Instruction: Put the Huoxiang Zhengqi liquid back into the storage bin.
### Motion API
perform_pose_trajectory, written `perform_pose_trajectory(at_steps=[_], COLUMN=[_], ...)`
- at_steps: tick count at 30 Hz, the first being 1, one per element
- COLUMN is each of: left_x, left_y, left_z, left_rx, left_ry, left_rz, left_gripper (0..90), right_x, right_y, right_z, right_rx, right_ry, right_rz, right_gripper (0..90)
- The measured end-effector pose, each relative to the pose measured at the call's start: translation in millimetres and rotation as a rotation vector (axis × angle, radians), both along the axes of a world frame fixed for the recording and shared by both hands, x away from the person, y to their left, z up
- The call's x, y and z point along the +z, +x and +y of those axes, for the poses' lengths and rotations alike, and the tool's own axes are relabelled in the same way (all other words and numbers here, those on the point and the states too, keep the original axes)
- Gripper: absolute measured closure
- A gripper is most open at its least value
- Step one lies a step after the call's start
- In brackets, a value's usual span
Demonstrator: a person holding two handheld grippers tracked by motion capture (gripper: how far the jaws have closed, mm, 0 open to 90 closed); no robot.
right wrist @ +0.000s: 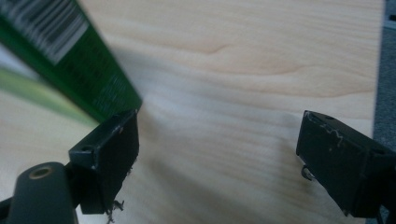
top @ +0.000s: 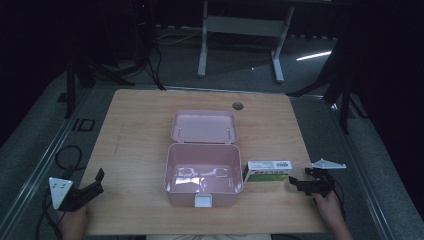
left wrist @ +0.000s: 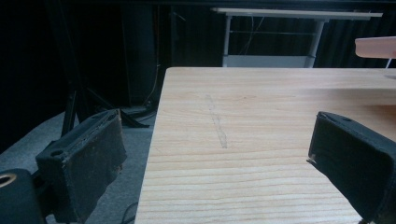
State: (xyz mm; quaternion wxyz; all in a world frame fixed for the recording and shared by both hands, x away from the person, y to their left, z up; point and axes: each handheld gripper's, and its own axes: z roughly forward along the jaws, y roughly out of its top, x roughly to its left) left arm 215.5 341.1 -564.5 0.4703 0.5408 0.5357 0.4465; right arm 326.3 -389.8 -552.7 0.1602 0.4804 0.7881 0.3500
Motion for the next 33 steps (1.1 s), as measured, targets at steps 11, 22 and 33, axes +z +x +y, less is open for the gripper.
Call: perform_pose_trajectory(at_steps=[11, 22, 33], left_x=[0.0, 0.0, 0.0], left_y=[-0.8, -0.7, -1.4], left_z=[0.5, -0.2, -0.3], left_rx=[-0.009, -0.013, -0.018], left_ry=[-0.002, 0.001, -0.002], left_rz=[0.000, 0.002, 0.001], left_gripper=[4.0, 4.0, 4.0], right_x=[7.1, 23.0, 30.3], right_y=[-9.5, -18.5, -19.1], right_z=[3.8, 18.9, 31.4], right_rx=[0.131, 0.339, 0.473], right_ry=[-0.085, -0.210, -0.316], right_rz=[0.046, 0.140, 0.256], right_gripper=[11.5, 11.5, 13.2])
